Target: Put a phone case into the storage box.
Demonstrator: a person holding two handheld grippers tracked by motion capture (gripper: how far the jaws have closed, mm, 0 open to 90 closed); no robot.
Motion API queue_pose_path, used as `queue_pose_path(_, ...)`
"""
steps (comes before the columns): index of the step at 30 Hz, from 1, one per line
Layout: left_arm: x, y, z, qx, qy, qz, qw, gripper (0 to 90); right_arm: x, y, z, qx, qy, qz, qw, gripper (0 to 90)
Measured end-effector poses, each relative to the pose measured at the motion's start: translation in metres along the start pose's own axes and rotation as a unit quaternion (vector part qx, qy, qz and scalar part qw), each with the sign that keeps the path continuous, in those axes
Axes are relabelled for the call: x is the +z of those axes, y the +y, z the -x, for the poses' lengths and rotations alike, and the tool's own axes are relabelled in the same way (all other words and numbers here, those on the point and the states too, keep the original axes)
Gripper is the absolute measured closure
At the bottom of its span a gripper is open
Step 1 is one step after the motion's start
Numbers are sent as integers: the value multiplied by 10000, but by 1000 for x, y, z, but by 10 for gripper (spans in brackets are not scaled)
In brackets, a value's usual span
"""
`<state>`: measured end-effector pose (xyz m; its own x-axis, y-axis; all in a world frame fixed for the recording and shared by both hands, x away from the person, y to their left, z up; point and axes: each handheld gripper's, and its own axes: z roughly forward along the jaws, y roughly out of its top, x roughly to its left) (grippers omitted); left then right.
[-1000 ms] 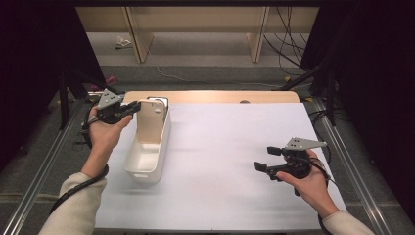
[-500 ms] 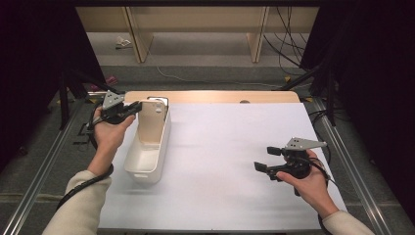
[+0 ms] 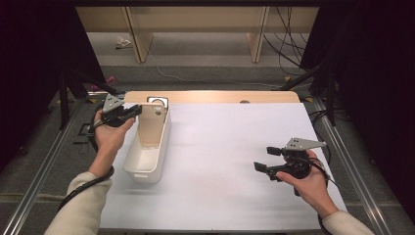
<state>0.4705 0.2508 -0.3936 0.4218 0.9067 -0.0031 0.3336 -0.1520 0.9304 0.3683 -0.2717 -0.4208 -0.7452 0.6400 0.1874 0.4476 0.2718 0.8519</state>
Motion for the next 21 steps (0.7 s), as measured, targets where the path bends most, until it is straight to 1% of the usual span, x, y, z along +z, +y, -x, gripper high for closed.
queue_pose_path(3,2,-1,-1,3,-19,-1,10000,831,0,0,0,7,-2,-1,10000,159)
queue_pose_path(8,7,-3,-2,46,-8,-104,9999,828,0,0,0,-3,1,0,10000,159)
queue_pose_path(10,9,-4,-2,98,23,-141,9998,824,0,0,0,-4,1,-3,10000,159)
queue_pose_path(13,11,-4,-4,122,52,-162,9998,816,0,0,0,-7,1,-6,10000,160)
queue_pose_path(16,15,-3,-4,194,67,-216,9996,809,0,0,0,-3,4,-4,10000,159)
queue_pose_path(18,18,-2,-3,312,101,-267,9991,800,0,0,0,-7,7,-7,10000,159)
queue_pose_path(21,22,-1,-4,369,155,-322,9987,791,0,0,0,-5,6,-6,10000,159)
